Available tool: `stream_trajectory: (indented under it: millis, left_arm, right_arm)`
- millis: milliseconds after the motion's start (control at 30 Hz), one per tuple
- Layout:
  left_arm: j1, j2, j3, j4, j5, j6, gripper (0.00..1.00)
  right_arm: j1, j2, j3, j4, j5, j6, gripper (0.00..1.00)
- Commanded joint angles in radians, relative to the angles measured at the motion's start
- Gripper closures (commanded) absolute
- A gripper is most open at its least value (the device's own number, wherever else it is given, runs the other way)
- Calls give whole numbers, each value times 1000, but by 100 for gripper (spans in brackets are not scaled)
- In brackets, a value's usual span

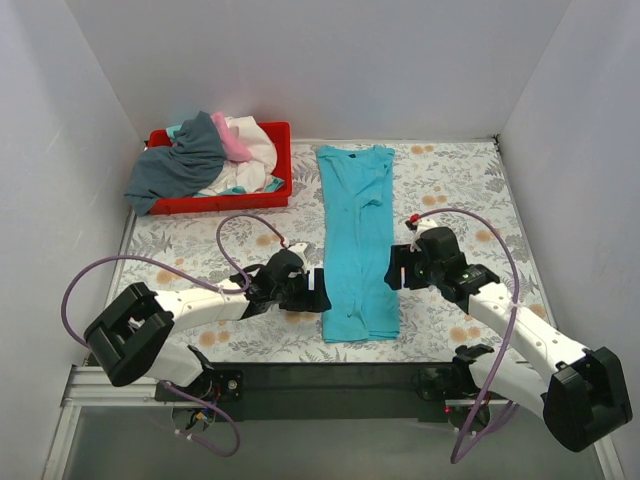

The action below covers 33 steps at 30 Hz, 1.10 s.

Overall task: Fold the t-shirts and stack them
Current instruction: Fold the tshirt

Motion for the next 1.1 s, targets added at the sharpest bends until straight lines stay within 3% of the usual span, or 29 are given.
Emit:
stream_trajectory:
  millis: [0, 333, 567, 1067]
  left_arm:
    - [-3, -41, -17, -62, 84, -21, 32]
    - [-18, -71, -65, -117, 237, -68, 38]
    - [-52, -63, -93, -96, 236, -108, 40]
    - [-124, -12, -114, -37, 197, -165, 48]
  right_arm:
    - [23, -43, -60, -89, -2, 64, 41]
    - [104, -193, -182, -174, -21, 204, 42]
    - [218, -177, -216, -165, 18, 277, 43]
    - [279, -150, -246, -120, 51, 316, 44]
